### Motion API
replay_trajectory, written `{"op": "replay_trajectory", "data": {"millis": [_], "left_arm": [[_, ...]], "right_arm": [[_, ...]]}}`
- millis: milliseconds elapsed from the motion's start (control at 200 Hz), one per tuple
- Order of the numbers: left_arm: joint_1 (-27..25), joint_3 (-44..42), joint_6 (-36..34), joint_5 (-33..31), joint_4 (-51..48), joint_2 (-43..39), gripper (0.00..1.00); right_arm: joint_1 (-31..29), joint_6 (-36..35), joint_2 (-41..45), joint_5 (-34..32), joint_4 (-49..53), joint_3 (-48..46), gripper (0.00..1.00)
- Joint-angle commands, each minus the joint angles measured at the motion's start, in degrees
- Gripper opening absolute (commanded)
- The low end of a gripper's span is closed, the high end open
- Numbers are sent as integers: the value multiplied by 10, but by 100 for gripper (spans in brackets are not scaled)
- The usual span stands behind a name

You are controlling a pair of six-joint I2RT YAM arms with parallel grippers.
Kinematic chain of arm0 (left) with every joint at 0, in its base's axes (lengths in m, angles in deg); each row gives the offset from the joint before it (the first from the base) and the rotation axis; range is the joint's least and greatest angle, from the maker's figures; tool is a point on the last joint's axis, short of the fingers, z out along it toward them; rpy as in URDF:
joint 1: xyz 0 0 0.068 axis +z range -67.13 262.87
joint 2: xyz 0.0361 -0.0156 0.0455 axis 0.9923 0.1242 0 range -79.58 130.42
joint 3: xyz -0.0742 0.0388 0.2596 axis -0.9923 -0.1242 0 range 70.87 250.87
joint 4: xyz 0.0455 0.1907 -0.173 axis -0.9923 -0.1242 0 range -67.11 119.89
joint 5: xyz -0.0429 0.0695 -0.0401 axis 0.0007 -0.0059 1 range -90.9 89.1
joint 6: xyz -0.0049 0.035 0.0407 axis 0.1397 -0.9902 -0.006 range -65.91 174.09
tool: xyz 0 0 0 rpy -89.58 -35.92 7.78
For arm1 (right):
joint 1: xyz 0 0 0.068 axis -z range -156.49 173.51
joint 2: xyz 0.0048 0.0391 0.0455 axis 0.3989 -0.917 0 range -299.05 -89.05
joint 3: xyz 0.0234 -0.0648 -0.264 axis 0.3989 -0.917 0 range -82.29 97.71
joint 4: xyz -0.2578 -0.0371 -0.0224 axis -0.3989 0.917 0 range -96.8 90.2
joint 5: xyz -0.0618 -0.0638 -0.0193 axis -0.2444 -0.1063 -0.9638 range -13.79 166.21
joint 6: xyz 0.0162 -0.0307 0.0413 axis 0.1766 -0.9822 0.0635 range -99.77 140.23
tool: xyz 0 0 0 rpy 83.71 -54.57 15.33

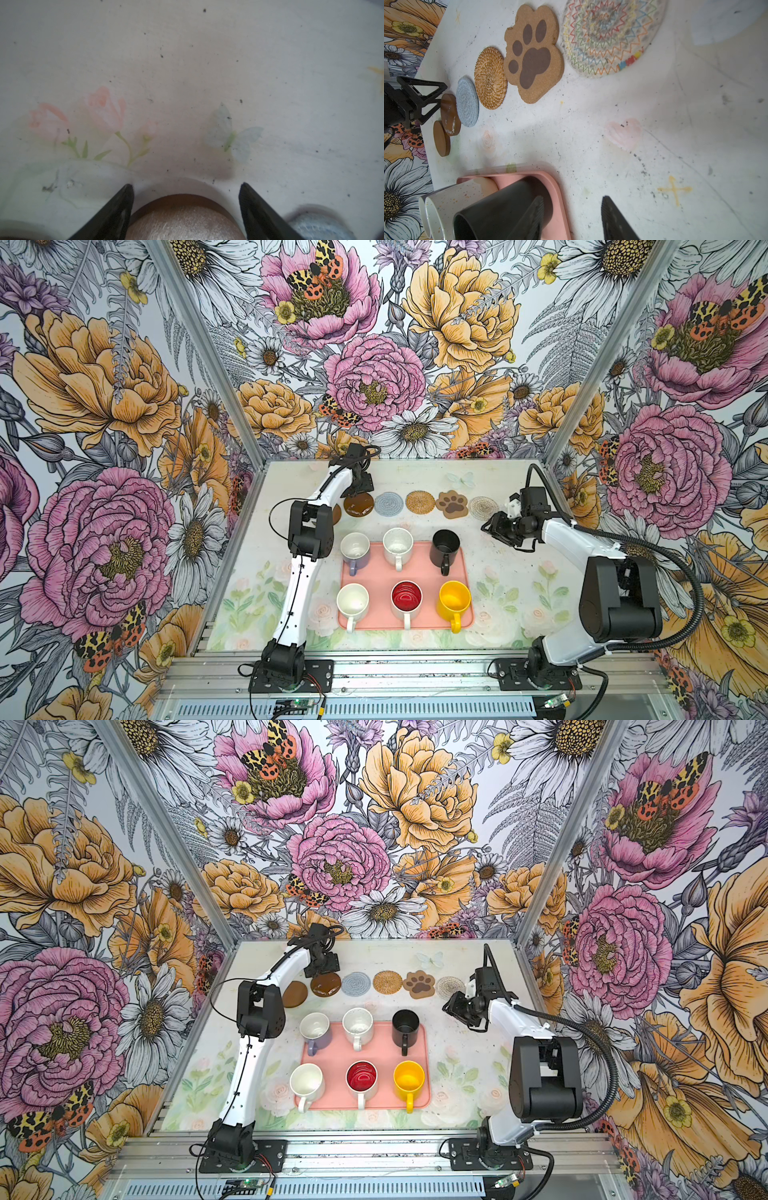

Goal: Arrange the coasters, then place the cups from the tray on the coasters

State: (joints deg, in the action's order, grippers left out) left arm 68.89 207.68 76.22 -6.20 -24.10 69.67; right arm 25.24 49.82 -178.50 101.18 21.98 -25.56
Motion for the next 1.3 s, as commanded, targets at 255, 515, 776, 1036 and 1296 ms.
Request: {"op": "replay_trajectory", "data": {"millis": [255,515,776,1036,1296], "left_arm": [[-3,-20,-25,-63,-8,-122,87],[1,-215,-42,-57,11,-258,89],[18,-467,-14,-6,84,-401,89],[33,-597,14,-15,115,-443,88],[60,-643,29,-11,144,-464,81]], "right_arm": [[2,5,28,3,-12,-2,48],[2,2,23,3,-11,2,48],[2,5,18,6,-15,4,48],[3,12,9,6,-24,-1,48],[-1,17,5,6,-28,-4,45]]}}
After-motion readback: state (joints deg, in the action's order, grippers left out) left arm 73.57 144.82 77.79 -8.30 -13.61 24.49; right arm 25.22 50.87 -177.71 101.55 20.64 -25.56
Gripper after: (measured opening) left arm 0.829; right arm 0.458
